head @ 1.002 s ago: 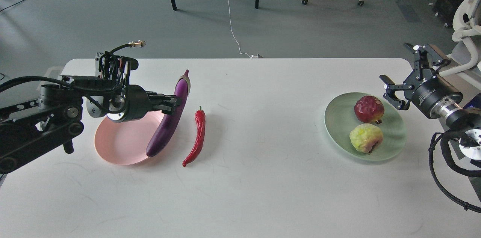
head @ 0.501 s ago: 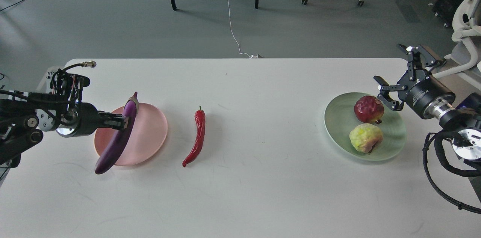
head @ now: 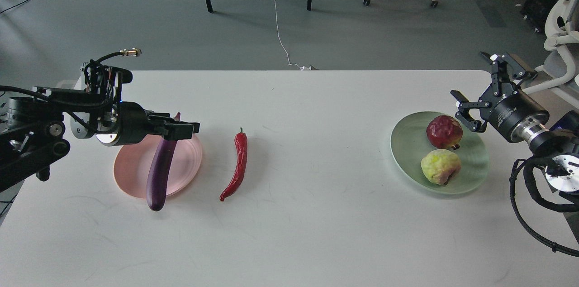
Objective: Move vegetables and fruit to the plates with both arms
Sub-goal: 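Move the left gripper to the red chili pepper and grasp it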
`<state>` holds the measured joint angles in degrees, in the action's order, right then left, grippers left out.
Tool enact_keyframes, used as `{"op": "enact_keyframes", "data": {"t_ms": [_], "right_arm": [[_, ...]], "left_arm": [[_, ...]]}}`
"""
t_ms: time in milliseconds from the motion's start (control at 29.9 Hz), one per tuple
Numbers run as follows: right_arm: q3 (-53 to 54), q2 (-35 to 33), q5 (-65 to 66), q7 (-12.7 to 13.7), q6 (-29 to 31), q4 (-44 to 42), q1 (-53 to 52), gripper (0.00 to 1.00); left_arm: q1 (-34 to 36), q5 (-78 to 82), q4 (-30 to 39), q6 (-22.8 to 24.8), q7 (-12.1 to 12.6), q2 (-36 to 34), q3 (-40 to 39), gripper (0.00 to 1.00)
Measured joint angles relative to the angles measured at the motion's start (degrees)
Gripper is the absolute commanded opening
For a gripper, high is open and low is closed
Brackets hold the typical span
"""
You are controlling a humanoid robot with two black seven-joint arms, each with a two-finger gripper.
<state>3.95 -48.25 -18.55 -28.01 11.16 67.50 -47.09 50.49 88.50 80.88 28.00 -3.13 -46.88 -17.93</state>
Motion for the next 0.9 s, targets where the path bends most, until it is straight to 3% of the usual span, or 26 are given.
{"op": "enact_keyframes", "data": {"t_ms": [167, 367, 701, 902], "right_arm": [[0.0, -0.3, 0.0, 0.0, 0.0, 0.1, 0.1, 0.97], [0.0, -0.8, 0.0, 0.0, 0.0, 0.2, 0.5, 0.97], [0.0, -1.8, 0.0, 0.0, 0.0, 0.4, 0.7, 0.97], [0.0, -2.1, 0.0, 0.0, 0.0, 0.4, 0.7, 0.97]], "left_arm": [[0.7, 0.4, 2.3, 0.0, 6.0, 9.7, 0.0, 0.90], [0.4, 0.9, -2.0, 0.0, 9.1, 20.1, 0.8, 0.90], [-0.2, 2.8, -12.2, -1.0, 9.5, 24.3, 1.2, 0.90], [-1.1, 2.9, -13.8, -1.1, 9.5, 24.1, 1.9, 0.90]]}}
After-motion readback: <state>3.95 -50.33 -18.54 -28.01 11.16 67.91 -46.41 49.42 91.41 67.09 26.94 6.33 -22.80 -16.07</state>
